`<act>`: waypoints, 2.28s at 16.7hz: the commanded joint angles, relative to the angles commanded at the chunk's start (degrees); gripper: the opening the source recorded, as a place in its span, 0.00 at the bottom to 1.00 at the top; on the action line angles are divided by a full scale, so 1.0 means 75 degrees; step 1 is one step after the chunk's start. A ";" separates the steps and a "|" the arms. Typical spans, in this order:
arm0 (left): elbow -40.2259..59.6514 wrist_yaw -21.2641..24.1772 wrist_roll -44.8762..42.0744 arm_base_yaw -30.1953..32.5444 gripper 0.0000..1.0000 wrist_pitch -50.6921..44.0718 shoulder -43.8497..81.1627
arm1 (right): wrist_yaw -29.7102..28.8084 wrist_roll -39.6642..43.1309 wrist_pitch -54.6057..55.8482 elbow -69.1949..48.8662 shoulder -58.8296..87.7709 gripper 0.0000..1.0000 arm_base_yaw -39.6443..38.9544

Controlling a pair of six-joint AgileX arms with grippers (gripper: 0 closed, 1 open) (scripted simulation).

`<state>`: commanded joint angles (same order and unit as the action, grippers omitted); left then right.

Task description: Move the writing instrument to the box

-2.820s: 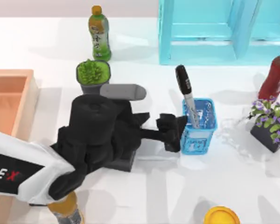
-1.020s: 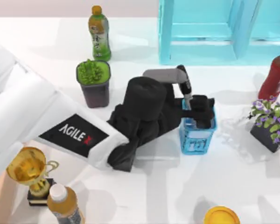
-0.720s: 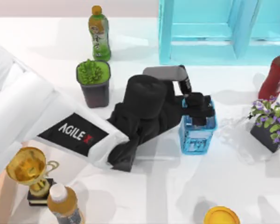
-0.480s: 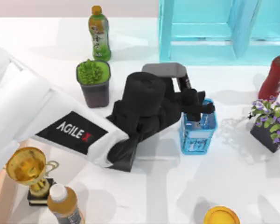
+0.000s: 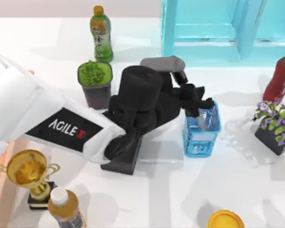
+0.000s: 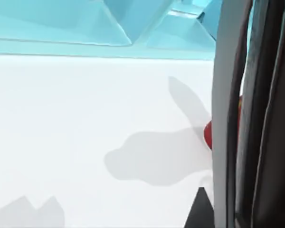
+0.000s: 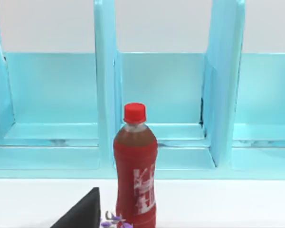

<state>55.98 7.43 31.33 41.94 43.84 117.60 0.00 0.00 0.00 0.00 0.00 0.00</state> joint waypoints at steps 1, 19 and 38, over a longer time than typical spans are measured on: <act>-0.0025 0.0182 -0.0069 -0.0184 0.00 -0.0193 -0.0244 | 0.0000 0.0000 0.0000 0.0000 0.0000 1.00 0.0000; -0.0328 0.2375 -0.0963 -0.2675 0.00 -0.4533 -0.4428 | 0.0000 0.0000 0.0000 0.0000 0.0000 1.00 0.0000; 0.1718 0.6012 -1.2368 -0.9242 0.00 -1.3250 -0.3641 | 0.0000 0.0000 0.0000 0.0000 0.0000 1.00 0.0000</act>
<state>68.86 52.52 -61.43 -27.37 -55.54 90.30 0.00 0.00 0.00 0.00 0.00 0.00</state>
